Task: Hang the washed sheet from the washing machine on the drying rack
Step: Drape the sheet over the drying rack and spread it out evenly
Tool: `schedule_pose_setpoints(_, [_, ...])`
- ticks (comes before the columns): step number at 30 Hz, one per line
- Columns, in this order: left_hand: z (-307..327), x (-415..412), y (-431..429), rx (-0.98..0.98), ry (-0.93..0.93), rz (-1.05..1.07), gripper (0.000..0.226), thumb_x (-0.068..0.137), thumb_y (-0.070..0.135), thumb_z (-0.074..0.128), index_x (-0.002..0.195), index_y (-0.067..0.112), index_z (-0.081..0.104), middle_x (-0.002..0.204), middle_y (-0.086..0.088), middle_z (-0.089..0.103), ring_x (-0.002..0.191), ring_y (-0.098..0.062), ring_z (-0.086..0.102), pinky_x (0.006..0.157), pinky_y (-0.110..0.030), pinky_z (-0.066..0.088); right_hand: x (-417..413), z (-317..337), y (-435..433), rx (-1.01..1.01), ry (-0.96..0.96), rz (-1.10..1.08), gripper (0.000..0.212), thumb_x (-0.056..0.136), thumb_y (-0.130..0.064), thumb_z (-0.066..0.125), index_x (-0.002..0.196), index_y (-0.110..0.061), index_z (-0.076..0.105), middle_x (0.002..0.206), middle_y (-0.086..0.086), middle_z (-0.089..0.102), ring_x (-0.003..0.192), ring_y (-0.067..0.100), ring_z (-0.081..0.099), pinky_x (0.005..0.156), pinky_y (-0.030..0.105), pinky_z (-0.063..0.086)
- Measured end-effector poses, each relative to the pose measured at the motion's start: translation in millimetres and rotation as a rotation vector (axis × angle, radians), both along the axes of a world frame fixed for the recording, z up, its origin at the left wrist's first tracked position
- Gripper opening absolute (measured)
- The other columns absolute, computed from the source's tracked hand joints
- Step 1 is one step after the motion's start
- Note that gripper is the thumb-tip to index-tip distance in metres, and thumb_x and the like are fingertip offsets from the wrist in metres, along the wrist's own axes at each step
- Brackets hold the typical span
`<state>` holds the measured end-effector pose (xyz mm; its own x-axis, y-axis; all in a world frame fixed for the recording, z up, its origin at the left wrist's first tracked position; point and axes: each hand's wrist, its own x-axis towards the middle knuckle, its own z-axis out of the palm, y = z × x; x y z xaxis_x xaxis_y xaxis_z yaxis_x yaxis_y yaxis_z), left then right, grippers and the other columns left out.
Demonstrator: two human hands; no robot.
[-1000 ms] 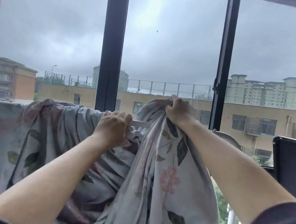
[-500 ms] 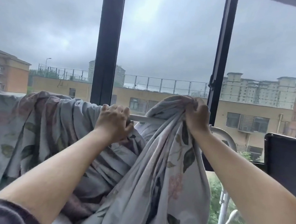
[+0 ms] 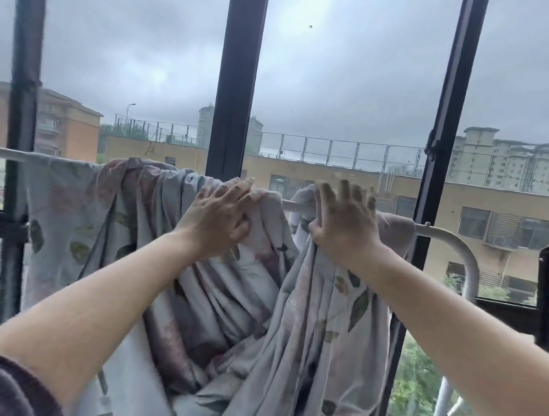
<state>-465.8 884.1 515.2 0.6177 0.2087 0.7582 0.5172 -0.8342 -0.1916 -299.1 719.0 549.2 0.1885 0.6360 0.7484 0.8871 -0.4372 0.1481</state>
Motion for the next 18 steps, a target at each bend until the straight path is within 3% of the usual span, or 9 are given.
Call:
schedule_pose_setpoints(4, [-16.7,-40.7,14.5,0.003,-0.044,0.096,0.064,0.085,0.037,0.037,0.147,0.026,0.027,0.155,-0.001,0.026,0.144,-0.021,0.019,0.118,-0.049,0.005,-41.4,-32.3,36.9,-0.047,-0.107,0.205,0.052,0.082,-0.024,0.057,0.131,-0.01,0.046,0.144,0.016,0.035,0.138,0.034,0.026,0.117,0.048,0.011])
schedule_pose_setpoints(8, [-34.0,-82.2,40.2,-0.094,-0.188,0.199,0.068,0.083,0.03,0.053,0.146,0.024,0.028,0.157,-0.003,0.018,0.146,-0.025,0.011,0.114,-0.061,0.01,-71.6,-54.6,56.0,0.114,0.139,0.272,0.048,0.083,-0.029,0.058,0.125,-0.011,0.043,0.133,0.015,0.035,0.123,0.036,0.038,0.098,0.045,0.04])
schedule_pose_setpoints(10, [-41.4,-102.3,52.1,-0.219,-0.359,0.242,0.071,0.086,0.037,0.053,0.148,0.021,0.021,0.157,-0.005,0.013,0.145,-0.028,0.01,0.113,-0.06,0.012,-76.3,-57.7,56.2,0.238,0.348,0.285,0.046,0.082,-0.031,0.06,0.121,-0.015,0.04,0.123,0.012,0.037,0.112,0.034,0.042,0.091,0.042,0.041])
schedule_pose_setpoints(13, [-49.1,-134.6,67.9,-0.475,-0.518,0.408,0.096,0.08,0.065,0.055,0.149,0.015,0.01,0.156,-0.013,0.012,0.143,-0.033,0.015,0.11,-0.057,0.021,-84.9,-68.0,63.5,0.198,0.437,0.096,0.063,0.081,-0.041,0.061,0.131,-0.015,0.033,0.127,0.014,0.036,0.118,0.036,0.041,0.098,0.043,0.036])
schedule_pose_setpoints(16, [-48.4,-149.7,77.5,-0.945,-0.611,0.332,0.111,0.075,0.071,0.056,0.151,0.009,0.004,0.153,-0.018,0.024,0.135,-0.036,0.034,0.105,-0.048,0.034,-97.0,-74.9,75.6,0.146,0.493,0.073,0.072,0.082,-0.041,0.061,0.138,-0.015,0.024,0.129,0.017,0.037,0.115,0.037,0.046,0.09,0.043,0.041])
schedule_pose_setpoints(18, [-47.8,-156.4,83.7,-1.241,-0.649,0.117,0.09,0.079,0.061,0.062,0.143,0.005,0.034,0.132,-0.019,0.053,0.115,-0.035,0.055,0.096,-0.042,0.046,-105.9,-72.8,85.1,0.193,0.59,0.142,0.058,0.085,-0.025,0.058,0.133,-0.015,0.026,0.117,0.018,0.049,0.096,0.036,0.054,0.073,0.039,0.042])
